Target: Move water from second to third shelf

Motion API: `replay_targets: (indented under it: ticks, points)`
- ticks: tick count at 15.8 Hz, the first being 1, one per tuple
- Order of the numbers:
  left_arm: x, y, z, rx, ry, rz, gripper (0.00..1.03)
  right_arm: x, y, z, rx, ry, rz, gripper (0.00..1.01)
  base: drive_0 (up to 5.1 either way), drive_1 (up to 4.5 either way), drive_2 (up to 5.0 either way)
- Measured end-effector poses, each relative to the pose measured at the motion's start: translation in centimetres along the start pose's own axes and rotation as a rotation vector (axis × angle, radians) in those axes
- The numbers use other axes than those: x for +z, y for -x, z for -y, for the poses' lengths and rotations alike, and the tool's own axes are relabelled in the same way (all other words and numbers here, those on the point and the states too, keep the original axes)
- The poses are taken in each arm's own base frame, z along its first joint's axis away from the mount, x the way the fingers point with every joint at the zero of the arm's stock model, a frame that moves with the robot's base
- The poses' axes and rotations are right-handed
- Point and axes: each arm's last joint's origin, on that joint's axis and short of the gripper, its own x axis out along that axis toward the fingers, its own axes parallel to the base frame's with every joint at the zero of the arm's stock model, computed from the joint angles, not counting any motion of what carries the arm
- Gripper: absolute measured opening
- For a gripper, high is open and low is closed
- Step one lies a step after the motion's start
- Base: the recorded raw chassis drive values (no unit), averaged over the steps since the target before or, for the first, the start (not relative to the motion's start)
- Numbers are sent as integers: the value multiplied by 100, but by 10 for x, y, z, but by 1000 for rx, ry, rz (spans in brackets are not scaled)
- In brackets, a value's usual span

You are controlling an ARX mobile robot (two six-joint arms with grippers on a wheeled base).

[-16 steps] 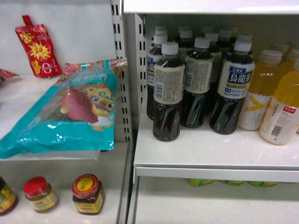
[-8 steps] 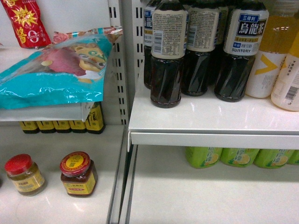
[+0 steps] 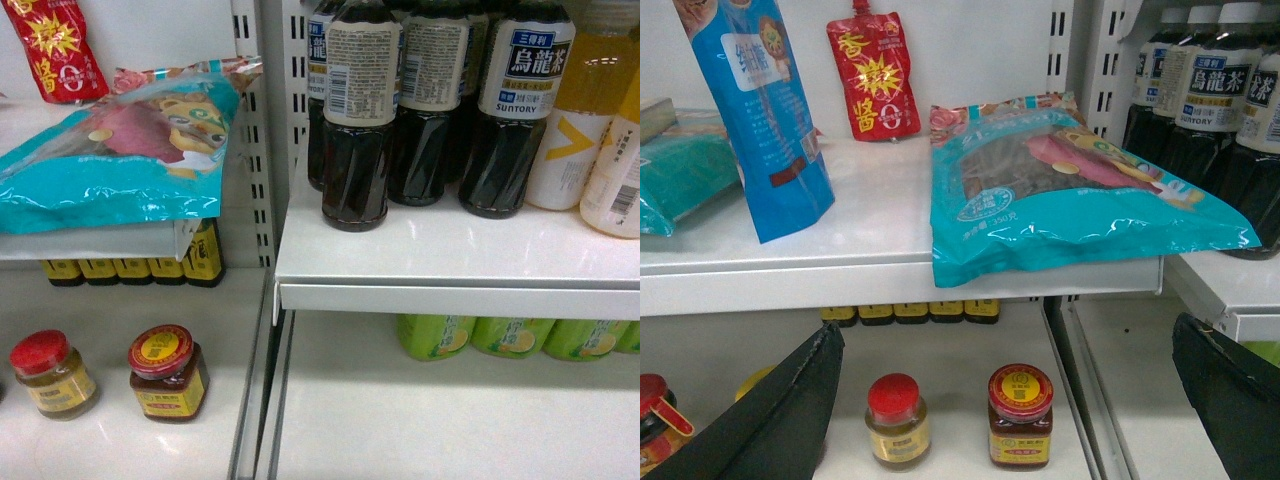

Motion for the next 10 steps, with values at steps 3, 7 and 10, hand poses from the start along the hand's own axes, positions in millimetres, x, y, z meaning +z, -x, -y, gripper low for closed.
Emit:
replay_targets:
  ticks: [3,7,10]
  points:
    - [0,0,0,0,0,0,98,0,0,0,0,0,0,98,0,0,0]
    - [0,0,0,0,0,0,98,0,0,0,0,0,0,98,0,0,0]
    - [0,0,0,0,0,0,98,0,0,0,0,0,0,98,0,0,0]
